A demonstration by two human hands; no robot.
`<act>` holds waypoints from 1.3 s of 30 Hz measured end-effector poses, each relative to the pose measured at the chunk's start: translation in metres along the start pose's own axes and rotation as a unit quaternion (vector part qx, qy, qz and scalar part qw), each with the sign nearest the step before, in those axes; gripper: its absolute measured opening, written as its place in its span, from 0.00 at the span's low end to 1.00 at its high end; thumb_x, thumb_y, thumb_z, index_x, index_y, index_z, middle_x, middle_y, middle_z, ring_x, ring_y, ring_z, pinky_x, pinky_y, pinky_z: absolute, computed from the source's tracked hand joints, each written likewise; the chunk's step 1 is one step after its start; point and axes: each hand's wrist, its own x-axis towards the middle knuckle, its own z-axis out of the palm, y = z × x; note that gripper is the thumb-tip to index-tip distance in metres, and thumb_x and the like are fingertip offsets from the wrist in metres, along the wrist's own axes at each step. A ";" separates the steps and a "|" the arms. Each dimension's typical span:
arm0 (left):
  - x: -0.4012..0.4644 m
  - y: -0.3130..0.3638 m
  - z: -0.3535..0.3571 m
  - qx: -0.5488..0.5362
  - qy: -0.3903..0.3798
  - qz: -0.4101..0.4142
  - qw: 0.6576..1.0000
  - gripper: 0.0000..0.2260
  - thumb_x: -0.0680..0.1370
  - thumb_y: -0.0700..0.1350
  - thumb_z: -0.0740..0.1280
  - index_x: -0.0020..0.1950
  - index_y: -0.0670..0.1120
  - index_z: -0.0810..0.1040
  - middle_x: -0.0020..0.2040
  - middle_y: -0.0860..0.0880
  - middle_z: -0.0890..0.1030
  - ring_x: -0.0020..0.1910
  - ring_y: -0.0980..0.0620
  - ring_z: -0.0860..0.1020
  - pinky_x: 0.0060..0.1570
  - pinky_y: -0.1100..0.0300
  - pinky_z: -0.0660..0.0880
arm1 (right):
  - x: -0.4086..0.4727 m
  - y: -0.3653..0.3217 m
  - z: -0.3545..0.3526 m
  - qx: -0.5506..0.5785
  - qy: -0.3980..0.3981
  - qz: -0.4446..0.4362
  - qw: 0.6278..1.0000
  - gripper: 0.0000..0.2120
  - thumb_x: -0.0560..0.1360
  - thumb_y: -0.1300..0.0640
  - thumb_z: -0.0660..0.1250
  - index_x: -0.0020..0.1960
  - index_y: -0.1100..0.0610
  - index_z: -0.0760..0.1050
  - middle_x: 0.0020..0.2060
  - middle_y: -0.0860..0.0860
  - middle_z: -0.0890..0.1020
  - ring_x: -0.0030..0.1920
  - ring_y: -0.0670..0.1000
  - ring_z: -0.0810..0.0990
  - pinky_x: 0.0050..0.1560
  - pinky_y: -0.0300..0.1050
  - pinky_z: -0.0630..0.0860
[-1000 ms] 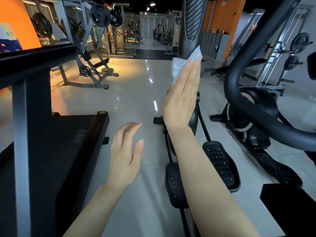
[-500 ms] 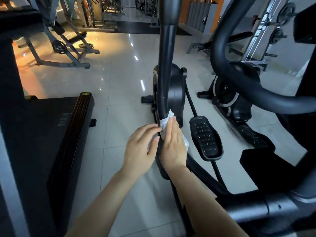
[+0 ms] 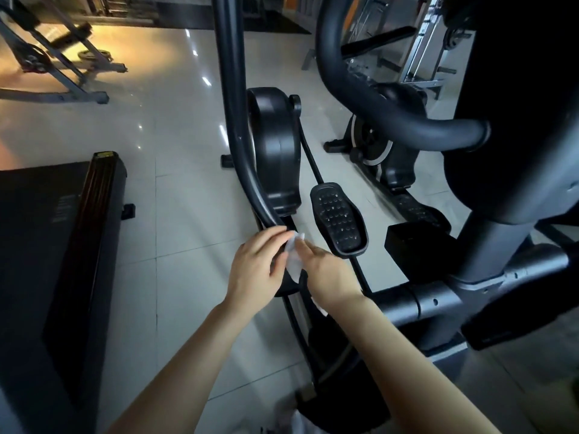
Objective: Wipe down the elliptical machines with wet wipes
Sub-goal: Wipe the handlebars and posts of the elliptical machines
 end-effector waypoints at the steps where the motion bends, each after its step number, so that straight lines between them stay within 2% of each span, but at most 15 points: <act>1: 0.000 0.003 -0.001 -0.007 -0.005 -0.006 1.000 0.17 0.79 0.47 0.62 0.64 0.45 0.79 0.63 0.51 0.79 0.60 0.54 0.75 0.59 0.63 0.71 | -0.002 0.004 -0.009 0.034 0.001 -0.008 0.999 0.29 0.79 0.67 0.56 0.79 0.55 0.56 0.68 0.55 0.74 0.63 0.57 0.76 0.57 0.46 0.74; 3: 0.004 0.008 -0.006 -0.032 -0.021 -0.005 0.999 0.19 0.79 0.51 0.62 0.66 0.44 0.78 0.66 0.50 0.77 0.63 0.54 0.73 0.64 0.67 0.66 | -0.005 0.009 -0.024 0.096 0.014 -0.030 0.995 0.26 0.77 0.69 0.58 0.73 0.53 0.68 0.53 0.56 0.82 0.48 0.59 0.80 0.46 0.44 0.72; 6: 0.014 0.016 -0.018 -0.070 -0.044 -0.002 0.997 0.19 0.78 0.54 0.63 0.61 0.43 0.81 0.62 0.51 0.78 0.61 0.56 0.74 0.63 0.73 0.65 | -0.011 0.010 -0.038 0.172 0.068 -0.091 0.979 0.19 0.76 0.70 0.61 0.63 0.58 0.78 0.44 0.56 0.84 0.36 0.50 0.72 0.40 0.36 0.66; 11: 0.022 0.026 -0.039 -0.126 -0.062 -0.118 0.983 0.05 0.78 0.52 0.66 0.42 0.57 0.77 0.39 0.56 0.81 0.40 0.51 0.79 0.43 0.56 0.74 | -0.016 0.007 -0.056 0.283 0.069 -0.042 0.956 0.12 0.75 0.66 0.67 0.57 0.57 0.78 0.42 0.50 0.83 0.38 0.47 0.77 0.39 0.35 0.72; 14: 0.023 0.031 -0.046 -0.171 -0.027 -0.169 0.970 0.07 0.77 0.50 0.66 0.40 0.57 0.75 0.37 0.55 0.79 0.35 0.56 0.74 0.38 0.61 0.70 | -0.019 0.012 -0.070 0.359 -0.006 -0.029 0.933 0.14 0.72 0.59 0.74 0.57 0.52 0.77 0.46 0.45 0.82 0.46 0.43 0.79 0.47 0.33 0.74; 17: 0.026 0.037 -0.054 -0.166 0.013 -0.190 0.968 0.07 0.79 0.47 0.67 0.41 0.54 0.76 0.37 0.51 0.80 0.34 0.58 0.72 0.36 0.66 0.68 | -0.021 0.019 -0.077 0.409 -0.030 -0.022 0.912 0.06 0.74 0.52 0.73 0.48 0.51 0.79 0.39 0.41 0.81 0.41 0.42 0.79 0.44 0.36 0.74; 20: 0.028 0.043 -0.061 -0.139 0.043 -0.181 0.973 0.07 0.79 0.45 0.68 0.43 0.55 0.77 0.39 0.55 0.80 0.37 0.56 0.76 0.39 0.64 0.71 | -0.020 0.026 -0.076 0.399 0.007 0.003 0.917 0.12 0.74 0.55 0.73 0.35 0.54 0.73 0.27 0.40 0.72 0.31 0.42 0.69 0.36 0.36 0.66; 23: 0.023 0.056 -0.063 -0.149 0.054 -0.183 0.970 0.04 0.76 0.53 0.66 0.43 0.55 0.78 0.38 0.55 0.81 0.39 0.47 0.79 0.41 0.51 0.78 | -0.020 0.025 -0.075 0.357 0.044 0.052 0.932 0.13 0.73 0.56 0.73 0.36 0.54 0.70 0.28 0.44 0.70 0.30 0.44 0.68 0.31 0.33 0.64; 26: 0.010 0.073 -0.056 -0.105 0.092 -0.152 0.978 0.06 0.77 0.50 0.65 0.46 0.50 0.80 0.41 0.57 0.81 0.42 0.55 0.79 0.41 0.59 0.76 | -0.023 0.017 -0.070 0.329 0.077 0.102 0.936 0.06 0.74 0.56 0.70 0.42 0.55 0.74 0.32 0.46 0.75 0.33 0.46 0.72 0.30 0.31 0.67; 28: -0.002 0.087 -0.044 -0.088 0.105 -0.111 0.984 0.09 0.78 0.49 0.65 0.49 0.46 0.81 0.46 0.57 0.82 0.44 0.58 0.79 0.42 0.64 0.75 | -0.025 0.014 -0.065 0.430 0.060 0.114 0.893 0.02 0.76 0.57 0.68 0.47 0.55 0.78 0.37 0.49 0.80 0.40 0.49 0.79 0.39 0.37 0.76; 31: -0.026 0.099 -0.019 -0.100 0.042 -0.063 0.992 0.13 0.78 0.49 0.65 0.58 0.45 0.81 0.60 0.55 0.80 0.60 0.60 0.78 0.59 0.68 0.73 | -0.035 0.011 -0.066 0.698 -0.035 0.126 0.704 0.09 0.81 0.60 0.60 0.48 0.58 0.79 0.40 0.54 0.84 0.41 0.52 0.84 0.41 0.44 0.81; 33: -0.041 0.102 -0.006 -0.104 -0.011 -0.045 0.994 0.17 0.78 0.51 0.65 0.64 0.45 0.79 0.68 0.53 0.76 0.70 0.59 0.71 0.68 0.68 0.65 | -0.041 0.018 -0.064 0.738 -0.056 0.130 0.660 0.13 0.82 0.54 0.60 0.48 0.61 0.78 0.37 0.54 0.83 0.38 0.50 0.82 0.40 0.42 0.79; 35: -0.054 0.104 0.001 -0.114 -0.040 -0.043 0.992 0.18 0.79 0.52 0.65 0.65 0.45 0.79 0.71 0.53 0.73 0.72 0.59 0.68 0.71 0.67 0.62 | -0.045 0.027 -0.053 0.711 -0.018 0.141 0.689 0.10 0.79 0.54 0.67 0.47 0.62 0.76 0.34 0.52 0.80 0.35 0.49 0.79 0.40 0.43 0.78; 37: -0.065 0.102 0.003 -0.114 -0.033 -0.070 0.990 0.16 0.79 0.52 0.65 0.63 0.47 0.80 0.69 0.56 0.74 0.69 0.61 0.70 0.68 0.68 0.64 | -0.048 0.039 -0.042 0.556 0.086 0.128 0.817 0.07 0.76 0.59 0.69 0.44 0.63 0.75 0.31 0.53 0.76 0.32 0.50 0.74 0.39 0.45 0.72; 39: -0.072 0.096 0.003 -0.104 0.009 -0.116 0.988 0.14 0.79 0.52 0.64 0.59 0.48 0.82 0.65 0.57 0.77 0.65 0.62 0.73 0.65 0.70 0.66 | -0.049 0.049 -0.033 0.270 0.217 0.088 0.934 0.03 0.74 0.65 0.69 0.47 0.62 0.78 0.28 0.53 0.75 0.28 0.53 0.73 0.34 0.43 0.68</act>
